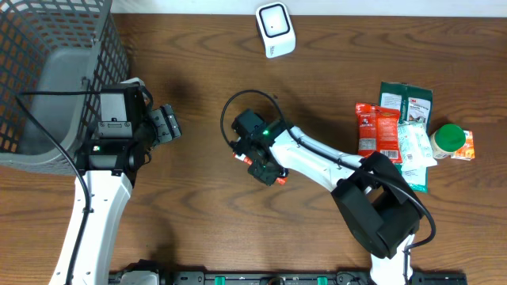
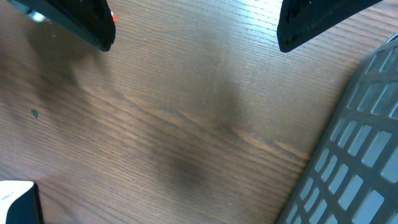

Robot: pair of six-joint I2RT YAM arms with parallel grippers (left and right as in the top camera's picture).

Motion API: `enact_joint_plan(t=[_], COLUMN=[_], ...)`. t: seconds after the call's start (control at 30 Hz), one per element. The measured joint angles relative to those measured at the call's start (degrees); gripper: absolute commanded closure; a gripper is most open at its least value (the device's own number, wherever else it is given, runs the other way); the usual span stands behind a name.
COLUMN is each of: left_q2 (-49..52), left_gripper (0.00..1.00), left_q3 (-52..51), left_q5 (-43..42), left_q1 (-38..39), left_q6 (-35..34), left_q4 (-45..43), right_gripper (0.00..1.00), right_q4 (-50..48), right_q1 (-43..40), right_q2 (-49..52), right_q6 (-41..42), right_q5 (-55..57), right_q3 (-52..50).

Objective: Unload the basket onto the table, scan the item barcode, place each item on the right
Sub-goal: 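Move the right gripper to the red Nescafe stick and grasp it, then bring the left gripper to the stick and grasp its other end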

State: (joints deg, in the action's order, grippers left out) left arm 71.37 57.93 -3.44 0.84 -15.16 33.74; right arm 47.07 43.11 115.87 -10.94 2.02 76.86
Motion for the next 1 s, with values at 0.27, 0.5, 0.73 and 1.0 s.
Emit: enact_joint_plan(t=[0.27, 0.5, 0.73, 1.0], left_q2=[0.0, 0.0, 0.0, 0.0], left_gripper=[0.15, 0.16, 0.16, 0.16], left_q3=[0.0, 0.0, 0.0, 0.0], left_q5=[0.0, -0.02, -0.02, -3.78], left_q1=[0.0, 0.0, 0.0, 0.0], left_q6=[0.0, 0.0, 0.0, 0.0], left_q4=[0.0, 0.0, -0.02, 2.23], right_gripper=[0.8, 0.62, 0.79, 0.99], right_q4=[-1.14, -1.11, -1.07, -1.16], right_q1=[-3.02, -4.87, -4.94, -4.98], right_q2=[0.0, 0.0, 0.0, -0.02], right_q6=[6.49, 9.07, 9.68, 10.21], right_q5=[0.35, -2.25, -3.23, -4.79], right_q3=[0.0, 0.0, 0.0, 0.0])
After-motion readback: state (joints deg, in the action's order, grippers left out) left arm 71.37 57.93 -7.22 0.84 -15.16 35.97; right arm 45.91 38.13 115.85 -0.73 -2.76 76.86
